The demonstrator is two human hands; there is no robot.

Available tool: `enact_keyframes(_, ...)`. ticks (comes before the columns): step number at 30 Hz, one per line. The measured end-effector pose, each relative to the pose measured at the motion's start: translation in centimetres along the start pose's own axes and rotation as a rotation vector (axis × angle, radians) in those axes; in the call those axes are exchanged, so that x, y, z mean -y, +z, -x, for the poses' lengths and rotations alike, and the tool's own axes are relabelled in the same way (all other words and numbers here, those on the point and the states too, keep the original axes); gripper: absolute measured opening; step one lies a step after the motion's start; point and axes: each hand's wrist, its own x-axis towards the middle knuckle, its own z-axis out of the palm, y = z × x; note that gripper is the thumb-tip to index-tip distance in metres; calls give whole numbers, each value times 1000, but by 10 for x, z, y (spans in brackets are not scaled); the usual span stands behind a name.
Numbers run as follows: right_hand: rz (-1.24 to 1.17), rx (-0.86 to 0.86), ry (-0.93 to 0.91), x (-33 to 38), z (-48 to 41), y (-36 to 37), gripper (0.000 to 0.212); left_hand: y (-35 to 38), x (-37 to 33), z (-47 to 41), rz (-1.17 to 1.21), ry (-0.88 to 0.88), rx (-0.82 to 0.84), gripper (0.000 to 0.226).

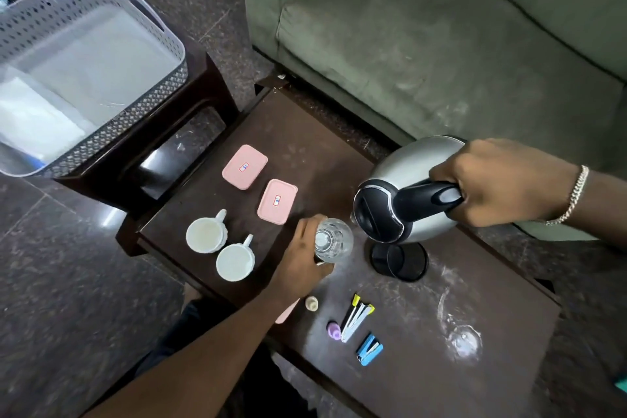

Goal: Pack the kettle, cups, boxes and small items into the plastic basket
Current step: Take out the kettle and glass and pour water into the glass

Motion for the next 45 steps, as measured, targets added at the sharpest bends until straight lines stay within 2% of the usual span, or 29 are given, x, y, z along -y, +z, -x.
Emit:
enact_keyframes(12, 236, 5, -53, 20, -7, 18, 19, 1, 2, -5, 8, 25, -39, 92)
enact_keyframes(21, 232, 75, 17, 35, -2, 15, 20, -4, 4, -6, 53, -6, -52, 89)
enact_keyframes(23, 233, 71, 23, 39, -1, 13, 26, -5, 5, -6, 68, -12, -54, 90)
enact_keyframes(26, 224, 48, 25, 45, 1, 11, 50, -4, 8, -7, 81, -15, -58, 92)
enact_keyframes(28, 244, 56, 27, 48, 1, 9, 52, -5, 9, -7, 80, -12, -59, 93)
enact_keyframes(30, 251, 72, 29, 49, 1, 7, 51, -6, 9, -7, 82, -12, -59, 94)
enact_keyframes(33, 272, 100, 36, 52, 2, 4, 31, -6, 10, -7, 83, -12, -63, 94)
enact_keyframes(35, 291, 116, 44, 54, 2, 2, 27, -6, 12, -7, 74, -5, -65, 94)
enact_keyframes(41, 302, 78, 35, 55, 6, 0, 37, -6, 12, -7, 81, 10, -75, 91)
enact_keyframes(45, 316, 78, 32, 55, 12, -7, 35, -8, 12, -5, 75, 11, -70, 92)
